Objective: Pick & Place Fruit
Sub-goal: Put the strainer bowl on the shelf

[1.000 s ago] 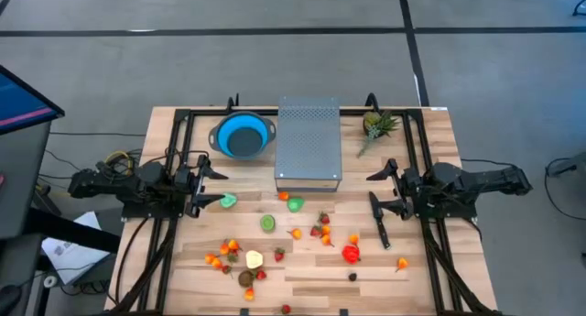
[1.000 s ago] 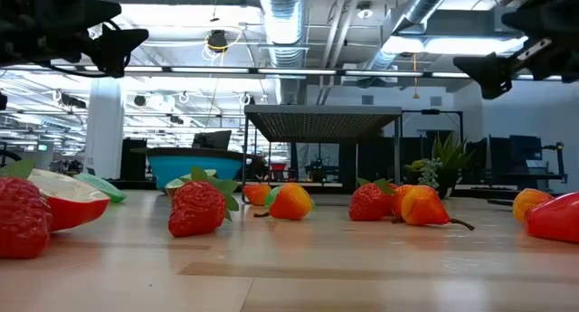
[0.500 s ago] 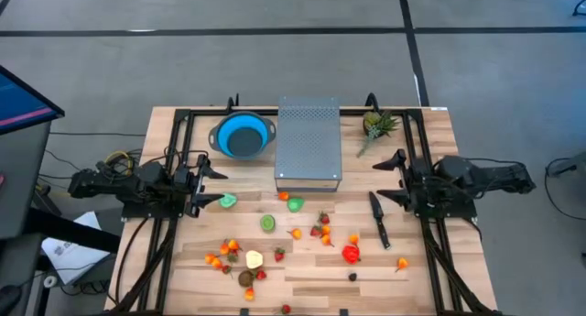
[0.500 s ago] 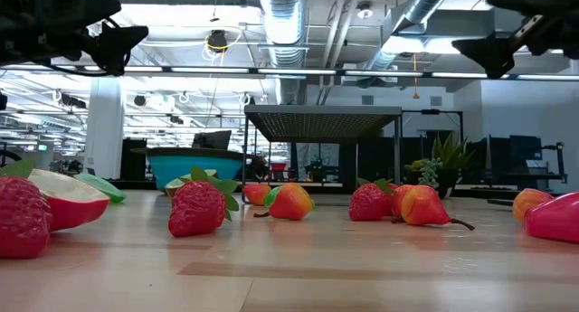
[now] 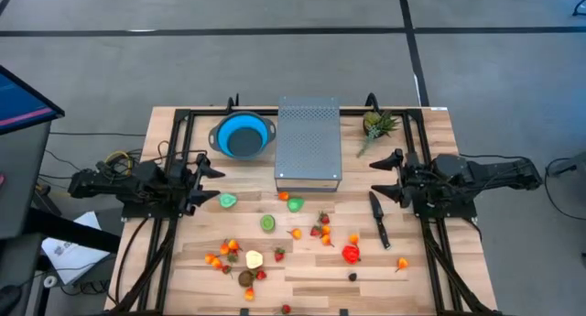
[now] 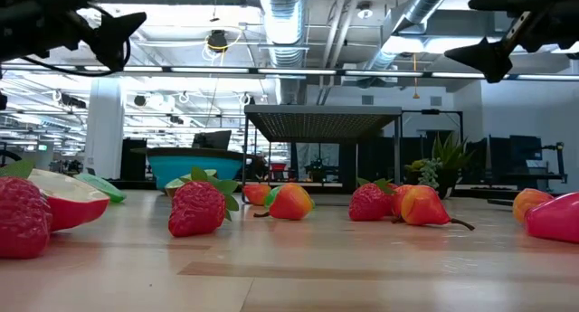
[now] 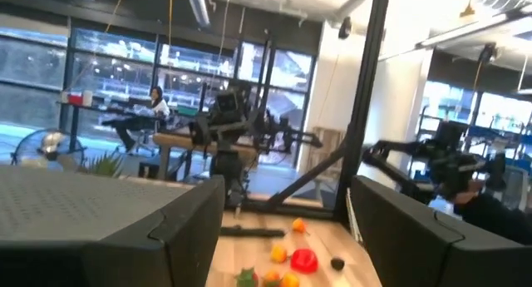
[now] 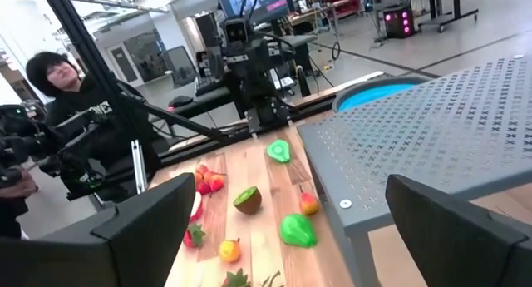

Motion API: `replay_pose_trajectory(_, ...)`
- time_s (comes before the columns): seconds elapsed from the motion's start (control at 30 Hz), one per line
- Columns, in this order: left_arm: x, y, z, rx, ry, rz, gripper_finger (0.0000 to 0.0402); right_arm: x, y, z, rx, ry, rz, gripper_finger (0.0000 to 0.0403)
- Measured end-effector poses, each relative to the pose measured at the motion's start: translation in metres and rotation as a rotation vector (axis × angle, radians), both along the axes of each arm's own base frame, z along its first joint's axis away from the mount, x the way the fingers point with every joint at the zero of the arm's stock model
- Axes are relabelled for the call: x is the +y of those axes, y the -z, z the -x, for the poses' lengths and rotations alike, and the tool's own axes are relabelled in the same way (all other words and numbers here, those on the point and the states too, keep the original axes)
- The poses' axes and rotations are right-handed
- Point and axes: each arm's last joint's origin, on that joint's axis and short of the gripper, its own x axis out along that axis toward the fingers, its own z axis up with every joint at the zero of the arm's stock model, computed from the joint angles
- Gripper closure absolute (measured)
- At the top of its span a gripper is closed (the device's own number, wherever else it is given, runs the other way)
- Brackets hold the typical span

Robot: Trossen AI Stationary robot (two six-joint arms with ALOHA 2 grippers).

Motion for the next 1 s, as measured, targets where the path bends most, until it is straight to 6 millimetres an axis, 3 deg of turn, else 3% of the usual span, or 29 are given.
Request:
replay_pose_trajectory(0.33, 0.0027, -0.0018, 0.0006, -0.018, -0.090, 0.025, 0.0147, 0.0000, 0.0015, 0.0004, 0.015, -0.001, 0.010, 0.0015)
replay_pose_trajectory(0.83, 0.0027, -0.0018, 0.0005, -0.018, -0.089, 0.028, 0.0147, -0.0002, 0.0003, 0.0003, 0.004, 0.001, 0.009, 0.0015)
replay_pose_trajectory(1.0, 0.0040, -0.0025, 0.0008, -0.025, -0.130, 0.045, 0.0147, 0.0008, -0.0008, 0.0003, -0.005, -0.010, 0.028, 0.0030)
